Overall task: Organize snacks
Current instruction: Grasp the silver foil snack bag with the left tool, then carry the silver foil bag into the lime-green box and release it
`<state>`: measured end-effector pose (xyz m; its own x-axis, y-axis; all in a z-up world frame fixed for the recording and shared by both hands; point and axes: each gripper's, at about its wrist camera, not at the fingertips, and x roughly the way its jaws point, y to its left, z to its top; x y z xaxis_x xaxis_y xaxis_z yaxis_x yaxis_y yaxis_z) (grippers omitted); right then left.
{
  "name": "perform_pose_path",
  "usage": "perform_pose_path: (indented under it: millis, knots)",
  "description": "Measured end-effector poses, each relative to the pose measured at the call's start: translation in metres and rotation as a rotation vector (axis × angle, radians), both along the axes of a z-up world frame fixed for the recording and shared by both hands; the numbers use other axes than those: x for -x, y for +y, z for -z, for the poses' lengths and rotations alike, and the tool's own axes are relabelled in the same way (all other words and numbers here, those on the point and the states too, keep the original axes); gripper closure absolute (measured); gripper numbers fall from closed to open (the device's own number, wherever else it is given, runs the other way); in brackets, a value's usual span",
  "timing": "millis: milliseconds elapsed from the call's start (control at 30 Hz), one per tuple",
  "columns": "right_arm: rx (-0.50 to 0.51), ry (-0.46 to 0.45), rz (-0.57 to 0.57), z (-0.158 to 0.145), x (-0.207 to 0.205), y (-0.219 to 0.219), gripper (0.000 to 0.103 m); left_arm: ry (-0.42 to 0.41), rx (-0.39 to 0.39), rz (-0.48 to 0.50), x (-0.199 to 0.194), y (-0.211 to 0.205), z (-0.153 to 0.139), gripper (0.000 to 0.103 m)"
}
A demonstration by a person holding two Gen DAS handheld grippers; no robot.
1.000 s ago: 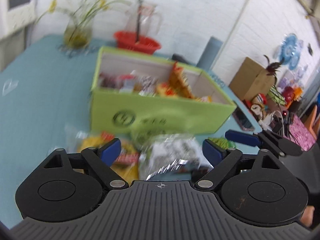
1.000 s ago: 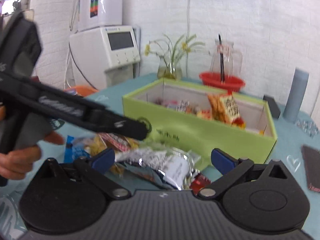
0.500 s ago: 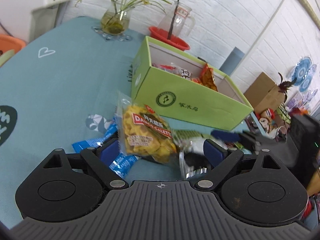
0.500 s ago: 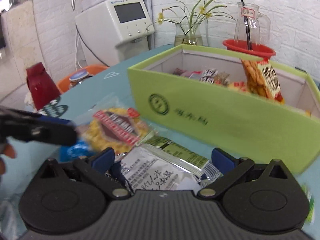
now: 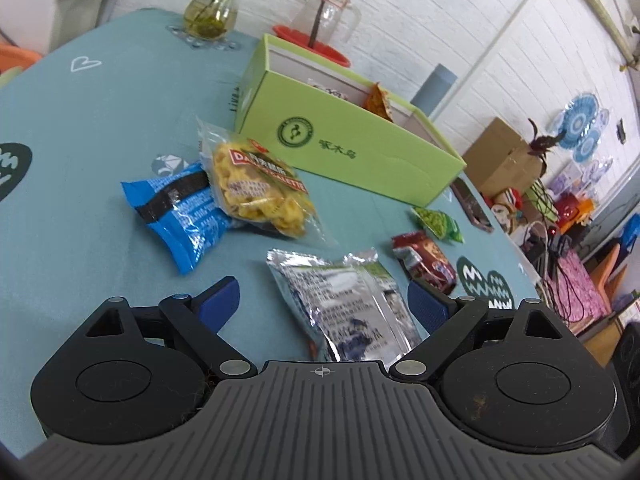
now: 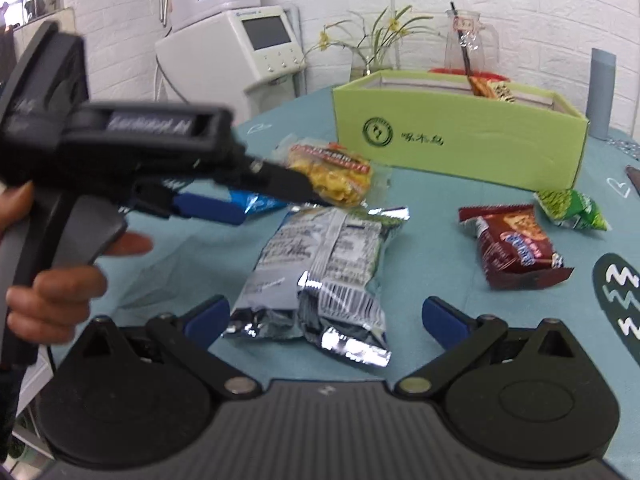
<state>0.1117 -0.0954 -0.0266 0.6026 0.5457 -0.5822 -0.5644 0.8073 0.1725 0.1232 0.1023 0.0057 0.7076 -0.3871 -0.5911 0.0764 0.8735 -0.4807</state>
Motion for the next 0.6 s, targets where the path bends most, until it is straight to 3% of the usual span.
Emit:
perform_pose_path:
  millis: [233,367,400,467,500,600]
  knots:
    - [0.056,-0.003,-0.066,0.004,-0.013,0.023,0.002,0.045,-0.017,0.078,-0.009,-0.022,0.01,0.02]
    - [0.068,0.015,-0.068,0.012,-0.022,0.027,0.002,0.065,-0.038,0.102,-0.015,-0.027,0.019,0.025]
    - [0.064,0.027,-0.069,0.014,-0.024,0.028,0.002,0.049,-0.043,0.103,-0.015,-0.027,0.02,0.028]
    - [0.042,0.026,-0.079,0.016,-0.024,0.026,0.004,0.035,-0.039,0.133,-0.016,-0.027,0.022,0.049]
    - [0.037,0.027,-0.087,0.015,-0.023,0.026,0.008,0.044,0.021,0.165,-0.016,-0.024,0.023,0.062]
    - [0.051,-0.028,-0.088,0.002,-0.009,0.028,0.018,0.018,0.041,0.181,-0.011,-0.025,0.012,0.066]
